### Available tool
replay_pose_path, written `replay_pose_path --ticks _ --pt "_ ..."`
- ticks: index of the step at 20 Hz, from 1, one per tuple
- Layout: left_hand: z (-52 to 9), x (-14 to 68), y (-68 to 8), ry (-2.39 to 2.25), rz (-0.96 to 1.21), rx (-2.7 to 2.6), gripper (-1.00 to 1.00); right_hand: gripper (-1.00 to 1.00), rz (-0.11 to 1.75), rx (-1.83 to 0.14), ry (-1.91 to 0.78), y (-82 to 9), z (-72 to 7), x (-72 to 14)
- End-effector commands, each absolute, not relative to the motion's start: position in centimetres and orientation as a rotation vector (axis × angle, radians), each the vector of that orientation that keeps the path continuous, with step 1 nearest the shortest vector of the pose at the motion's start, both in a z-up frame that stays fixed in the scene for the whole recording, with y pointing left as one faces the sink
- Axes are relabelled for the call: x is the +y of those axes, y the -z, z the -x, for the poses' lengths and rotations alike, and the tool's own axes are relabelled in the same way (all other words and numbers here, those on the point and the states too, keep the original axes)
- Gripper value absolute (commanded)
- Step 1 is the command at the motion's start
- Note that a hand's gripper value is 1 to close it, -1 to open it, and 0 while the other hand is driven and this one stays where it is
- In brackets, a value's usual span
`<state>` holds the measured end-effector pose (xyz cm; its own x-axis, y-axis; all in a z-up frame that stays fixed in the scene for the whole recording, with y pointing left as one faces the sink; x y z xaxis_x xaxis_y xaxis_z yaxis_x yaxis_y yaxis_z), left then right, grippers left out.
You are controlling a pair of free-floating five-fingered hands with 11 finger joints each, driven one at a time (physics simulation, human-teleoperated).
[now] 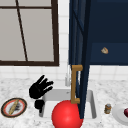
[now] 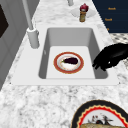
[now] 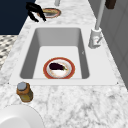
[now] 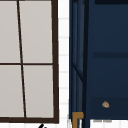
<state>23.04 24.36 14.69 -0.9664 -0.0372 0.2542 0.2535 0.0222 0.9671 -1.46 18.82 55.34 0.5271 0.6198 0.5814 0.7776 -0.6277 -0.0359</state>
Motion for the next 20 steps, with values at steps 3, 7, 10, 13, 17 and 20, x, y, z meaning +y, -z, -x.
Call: replay_pose_path --ticks 3,7,10,13,17,20 --pt "-23.0 24.4 -14.7 2.049 0.225 -2.085 0.00 -1.00 2.482 -1.116 0.576 -55.1 1.3 17.9" --pt "-23.0 24.4 -14.7 2.049 0.225 -2.085 0.00 -1.00 2.497 -1.125 0.492 -54.9 1.5 16.9" --pt "-23.0 24.4 -14.7 2.049 0.225 -2.085 0.00 -1.00 2.508 -1.156 0.416 -54.4 2.1 16.3" --pt "-23.0 24.4 -14.7 2.049 0.225 -2.085 0.00 -1.00 2.481 -1.188 0.338 -54.3 2.9 16.5" --pt "-23.0 24.4 -14.7 2.049 0.225 -2.085 0.00 -1.00 2.451 -1.183 0.246 -54.0 3.9 16.4" --pt "-23.0 24.4 -14.7 2.049 0.225 -2.085 0.00 -1.00 2.433 -1.184 0.184 -53.8 4.7 16.4"
